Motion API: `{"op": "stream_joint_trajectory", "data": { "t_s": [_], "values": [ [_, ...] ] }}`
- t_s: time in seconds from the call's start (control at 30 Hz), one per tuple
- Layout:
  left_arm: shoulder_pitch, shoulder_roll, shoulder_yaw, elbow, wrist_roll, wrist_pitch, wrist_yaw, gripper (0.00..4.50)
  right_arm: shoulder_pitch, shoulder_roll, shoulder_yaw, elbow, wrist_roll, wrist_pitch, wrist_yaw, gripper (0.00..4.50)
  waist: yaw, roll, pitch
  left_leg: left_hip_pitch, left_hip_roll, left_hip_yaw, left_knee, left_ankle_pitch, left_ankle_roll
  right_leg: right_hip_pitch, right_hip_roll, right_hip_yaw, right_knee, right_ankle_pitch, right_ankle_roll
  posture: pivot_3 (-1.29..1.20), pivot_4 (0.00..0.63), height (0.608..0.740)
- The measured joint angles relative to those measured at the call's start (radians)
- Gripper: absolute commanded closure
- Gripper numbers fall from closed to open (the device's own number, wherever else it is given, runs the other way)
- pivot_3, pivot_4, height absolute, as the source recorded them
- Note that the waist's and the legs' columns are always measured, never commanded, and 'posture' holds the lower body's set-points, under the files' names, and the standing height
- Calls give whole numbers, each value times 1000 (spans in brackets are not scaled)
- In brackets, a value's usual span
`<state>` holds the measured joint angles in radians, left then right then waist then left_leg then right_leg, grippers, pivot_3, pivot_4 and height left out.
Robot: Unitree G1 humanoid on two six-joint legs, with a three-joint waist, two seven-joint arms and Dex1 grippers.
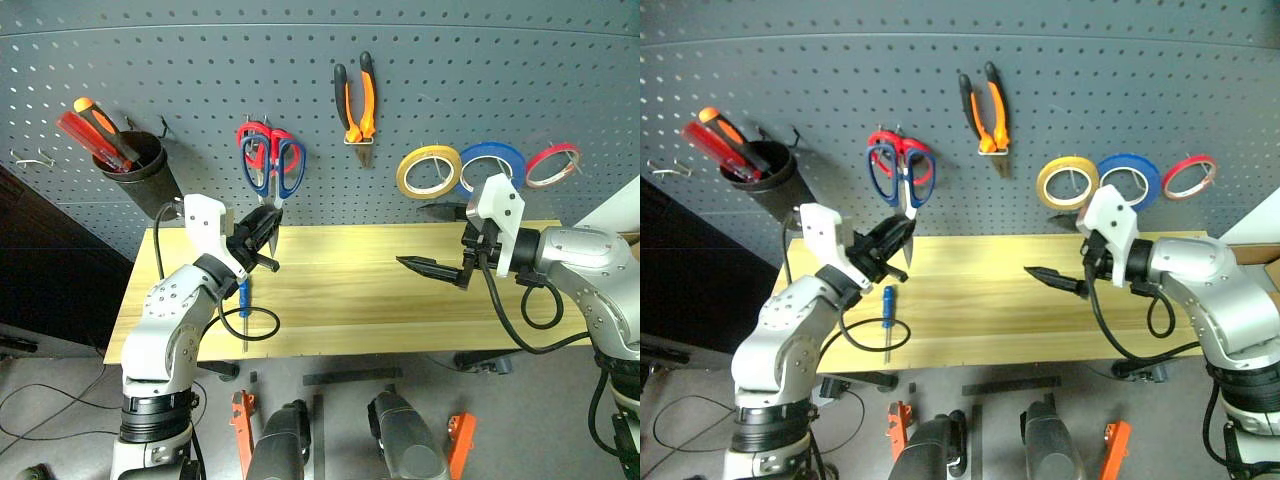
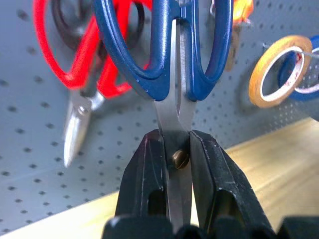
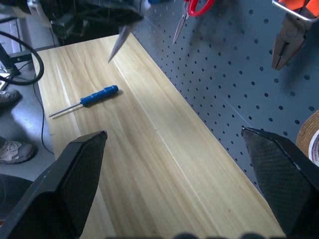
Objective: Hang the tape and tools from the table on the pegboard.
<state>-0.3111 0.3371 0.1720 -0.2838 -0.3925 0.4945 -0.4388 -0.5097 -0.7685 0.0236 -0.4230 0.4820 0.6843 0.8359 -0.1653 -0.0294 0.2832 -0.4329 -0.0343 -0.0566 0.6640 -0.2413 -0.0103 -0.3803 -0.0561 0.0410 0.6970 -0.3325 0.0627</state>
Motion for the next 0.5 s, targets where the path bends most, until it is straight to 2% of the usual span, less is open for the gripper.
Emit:
{"op": "stream_joint_trajectory", "data": {
  "t_s": [0.17,0.37,0.5],
  "values": [
    [-37,-9,1,36,14,-16,45,4082,-72,72,-17,2,21,-2,-40,0,-4,0,0,0,0,0,0,0,0,0,0,0,0,0,0,-284,267,740],
    [-40,-8,2,65,15,-21,56,4082,-102,92,-41,2,43,-2,-61,0,-4,0,0,0,0,0,0,0,0,0,0,0,0,0,0,-284,270,740],
    [-39,-10,2,66,5,-22,54,2773,-100,92,-41,-4,48,-1,-73,0,-4,0,0,0,0,0,0,0,0,0,0,0,0,0,0,-285,271,740]
  ]
}}
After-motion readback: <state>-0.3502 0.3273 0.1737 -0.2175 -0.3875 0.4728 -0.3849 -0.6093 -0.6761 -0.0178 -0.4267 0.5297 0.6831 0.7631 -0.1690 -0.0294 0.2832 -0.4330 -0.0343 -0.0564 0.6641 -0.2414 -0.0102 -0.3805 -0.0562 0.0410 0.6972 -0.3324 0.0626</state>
